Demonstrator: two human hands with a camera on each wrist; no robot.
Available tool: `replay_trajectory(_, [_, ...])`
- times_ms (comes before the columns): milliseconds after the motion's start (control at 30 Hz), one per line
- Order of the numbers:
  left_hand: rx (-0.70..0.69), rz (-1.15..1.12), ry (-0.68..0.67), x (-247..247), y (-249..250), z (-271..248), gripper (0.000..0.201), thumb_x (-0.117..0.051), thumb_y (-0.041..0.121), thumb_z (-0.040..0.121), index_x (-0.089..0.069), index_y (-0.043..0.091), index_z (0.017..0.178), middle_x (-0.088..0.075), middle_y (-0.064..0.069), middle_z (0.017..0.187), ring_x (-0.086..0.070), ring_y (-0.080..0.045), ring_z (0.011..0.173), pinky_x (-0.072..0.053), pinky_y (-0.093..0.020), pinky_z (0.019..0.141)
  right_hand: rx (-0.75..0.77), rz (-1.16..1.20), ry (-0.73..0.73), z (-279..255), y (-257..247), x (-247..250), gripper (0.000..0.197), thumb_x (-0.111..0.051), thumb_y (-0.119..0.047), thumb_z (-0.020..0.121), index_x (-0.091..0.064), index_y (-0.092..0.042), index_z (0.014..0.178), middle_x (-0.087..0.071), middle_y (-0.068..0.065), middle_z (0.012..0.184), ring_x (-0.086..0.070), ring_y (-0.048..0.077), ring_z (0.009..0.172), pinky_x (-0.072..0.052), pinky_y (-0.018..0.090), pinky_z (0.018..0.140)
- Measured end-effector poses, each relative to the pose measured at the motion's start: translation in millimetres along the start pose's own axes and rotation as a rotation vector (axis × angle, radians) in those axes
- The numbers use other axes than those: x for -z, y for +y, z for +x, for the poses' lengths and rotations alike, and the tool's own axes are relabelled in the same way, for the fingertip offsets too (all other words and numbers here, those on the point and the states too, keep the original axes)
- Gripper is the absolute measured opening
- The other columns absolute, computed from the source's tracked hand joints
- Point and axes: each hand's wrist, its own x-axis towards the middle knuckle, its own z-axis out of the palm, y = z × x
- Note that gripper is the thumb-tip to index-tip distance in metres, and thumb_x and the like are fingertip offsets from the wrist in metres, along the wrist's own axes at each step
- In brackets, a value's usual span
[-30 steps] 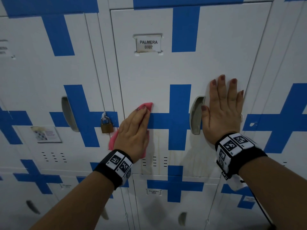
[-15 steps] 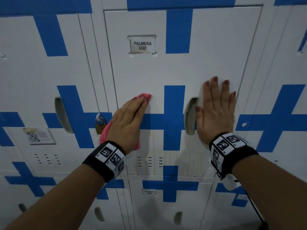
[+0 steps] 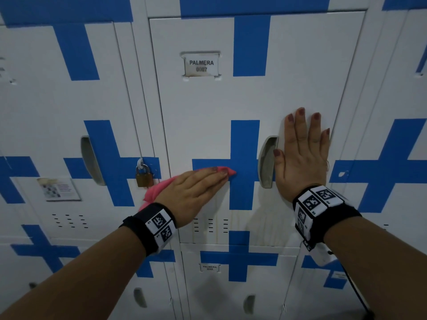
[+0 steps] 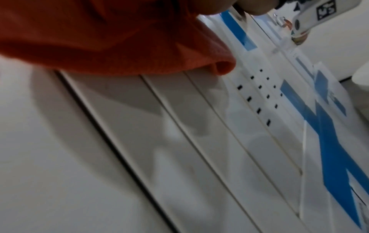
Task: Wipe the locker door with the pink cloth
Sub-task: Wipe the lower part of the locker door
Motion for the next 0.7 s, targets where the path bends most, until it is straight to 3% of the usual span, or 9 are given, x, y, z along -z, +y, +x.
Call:
replay_trajectory(167, [-0.028, 0.001, -0.041, -1.7, -1.3, -1.8, 0.089, -0.063, 0.005, 0.069, -0.018, 0.011, 0.146, -0.022, -0.005, 0.15, -0.024, -0.024, 0.136, -0.012, -0.035, 0.111, 0.002, -0.005, 0.009, -0.2, 0.2, 0.0, 0.067, -0.026, -0.032, 0.093, 0.009, -0.017, 0.149, 0.015, -0.005, 0.153, 0.016, 0.02, 0.141, 0.012, 0.041, 0.115])
replay_trajectory(300, [0.189, -0.086, 0.072, -0.5, 7.1, 2.6, 0.089, -0.06, -0.001, 0.065, -0.02, 0.006, 0.144, -0.024, -0.009, 0.147, -0.029, -0.027, 0.131, -0.015, -0.034, 0.11, 0.0, -0.004, 0.011, -0.2, -0.8, -0.4, 0.067, -0.026, -0.032, 0.093, 0.008, -0.017, 0.149, 0.012, -0.002, 0.154, 0.016, 0.02, 0.141, 0.013, 0.04, 0.115])
replay_trajectory(533, [0.481, -0.217, 0.211, 11.9, 18.1, 21.9, 0.11, -0.08, -0.007, 0.052, -0.021, 0.006, 0.143, -0.021, -0.006, 0.145, -0.025, -0.028, 0.131, -0.018, -0.051, 0.107, -0.001, -0.015, 0.013, -0.6, -0.9, 0.0, 0.065, -0.026, -0.031, 0.094, 0.005, -0.015, 0.149, 0.004, 0.005, 0.157, 0.017, 0.019, 0.141, 0.014, 0.041, 0.114])
replay_trajectory(600, [0.449, -0.222, 0.232, 13.2, 14.7, 25.3, 0.109, -0.08, -0.008, 0.052, -0.022, 0.007, 0.143, -0.022, -0.005, 0.144, -0.025, -0.029, 0.131, -0.021, -0.049, 0.107, 0.003, -0.006, 0.018, -0.7, -1.0, 0.4, 0.065, -0.026, -0.031, 0.094, 0.004, -0.015, 0.149, 0.001, 0.007, 0.157, 0.014, 0.02, 0.141, 0.013, 0.042, 0.114])
replay_trajectory(700, [0.266, -0.136, 0.168, 9.6, 7.1, 20.7, 0.103, -0.077, -0.005, 0.055, -0.024, 0.008, 0.142, -0.025, -0.007, 0.145, -0.028, -0.028, 0.133, -0.026, -0.043, 0.105, 0.002, -0.007, 0.019, -0.4, -1.7, 0.7, 0.065, -0.027, -0.031, 0.094, 0.004, -0.015, 0.149, 0.001, 0.006, 0.157, 0.014, 0.02, 0.141, 0.011, 0.043, 0.115])
